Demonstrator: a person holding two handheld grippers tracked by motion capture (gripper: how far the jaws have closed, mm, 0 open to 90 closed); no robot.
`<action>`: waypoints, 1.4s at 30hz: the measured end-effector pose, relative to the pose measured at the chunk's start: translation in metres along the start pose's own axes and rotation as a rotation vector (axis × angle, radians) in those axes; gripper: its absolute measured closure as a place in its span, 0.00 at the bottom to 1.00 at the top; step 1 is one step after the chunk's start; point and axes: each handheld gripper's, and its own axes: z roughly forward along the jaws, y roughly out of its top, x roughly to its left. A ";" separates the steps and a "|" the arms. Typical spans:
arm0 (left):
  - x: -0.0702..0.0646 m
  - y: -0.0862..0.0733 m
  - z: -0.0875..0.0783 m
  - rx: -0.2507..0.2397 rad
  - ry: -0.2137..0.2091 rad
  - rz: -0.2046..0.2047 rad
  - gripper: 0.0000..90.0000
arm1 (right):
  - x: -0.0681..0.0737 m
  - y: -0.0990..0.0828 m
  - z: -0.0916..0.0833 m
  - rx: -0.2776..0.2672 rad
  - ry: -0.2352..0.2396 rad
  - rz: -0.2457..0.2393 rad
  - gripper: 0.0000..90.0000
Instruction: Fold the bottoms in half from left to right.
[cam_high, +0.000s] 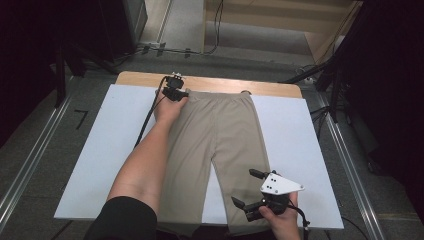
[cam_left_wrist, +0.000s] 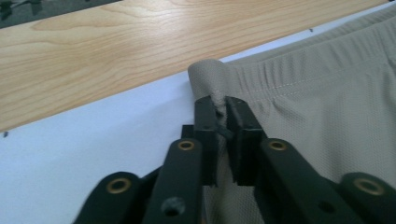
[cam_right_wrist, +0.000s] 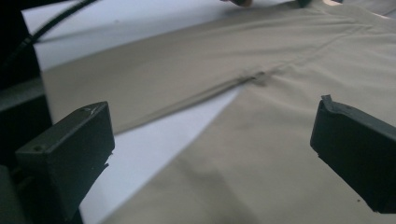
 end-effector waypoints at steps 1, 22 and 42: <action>0.001 0.000 -0.001 0.005 -0.009 -0.003 0.97 | 0.003 0.002 0.001 -0.002 0.014 0.004 0.00; 0.004 0.043 -0.056 -0.073 -0.068 -0.026 0.97 | 0.117 0.048 0.105 0.135 0.136 -0.069 0.45; 0.002 0.045 -0.065 -0.075 -0.063 -0.019 0.97 | 0.145 0.051 0.163 0.216 0.108 0.066 0.57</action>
